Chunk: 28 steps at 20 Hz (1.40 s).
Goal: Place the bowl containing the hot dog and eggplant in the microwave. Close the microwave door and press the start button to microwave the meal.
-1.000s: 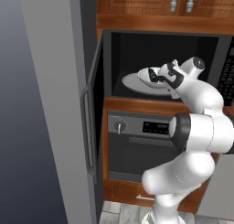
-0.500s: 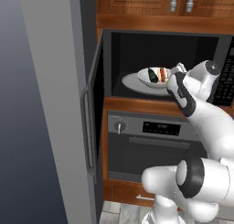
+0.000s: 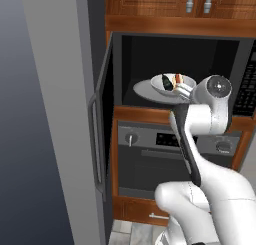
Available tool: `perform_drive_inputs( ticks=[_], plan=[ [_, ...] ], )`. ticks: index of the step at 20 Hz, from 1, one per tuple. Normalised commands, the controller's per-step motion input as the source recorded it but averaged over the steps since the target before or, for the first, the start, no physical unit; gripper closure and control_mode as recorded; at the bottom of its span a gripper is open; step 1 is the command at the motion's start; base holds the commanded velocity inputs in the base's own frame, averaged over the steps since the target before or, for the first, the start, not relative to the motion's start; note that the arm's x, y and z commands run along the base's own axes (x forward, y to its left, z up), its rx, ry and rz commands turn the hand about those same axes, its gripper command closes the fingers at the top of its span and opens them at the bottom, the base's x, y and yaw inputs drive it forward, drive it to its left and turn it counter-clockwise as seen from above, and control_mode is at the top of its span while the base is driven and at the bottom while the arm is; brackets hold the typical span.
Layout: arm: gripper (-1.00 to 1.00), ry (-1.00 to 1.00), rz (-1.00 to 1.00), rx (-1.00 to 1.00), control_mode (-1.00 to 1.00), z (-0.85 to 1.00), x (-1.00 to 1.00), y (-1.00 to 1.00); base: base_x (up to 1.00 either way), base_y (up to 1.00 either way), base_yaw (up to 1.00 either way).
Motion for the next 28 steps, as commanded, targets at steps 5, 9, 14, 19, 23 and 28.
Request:
perform_drive_inputs(
  ticks=[5, 9, 14, 19, 23, 28],
  plan=[
    [-1.00, 0.00, 0.33, -0.64, -1.00, 0.40, -1.00, 0.39, 0.00, 0.00, 0.00],
    [-1.00, 0.07, 0.33, -0.70, -1.00, 0.52, -1.00, 0.46, 0.00, 0.00, 0.00],
    [-1.00, 0.16, 0.33, -0.79, -1.00, 0.48, -1.00, 0.51, 0.00, 0.00, 0.00],
    [-1.00, 0.16, 0.21, -0.75, -1.00, 0.21, -0.98, 0.69, 0.00, 0.00, 0.00],
    [-1.00, 0.10, 0.01, -0.62, -1.00, 0.19, -0.67, 1.00, 0.00, 0.00, 0.00],
    [-1.00, 0.07, 0.00, -0.57, -1.00, 0.09, -0.33, 1.00, 0.00, 0.00, 0.00]
  ],
)
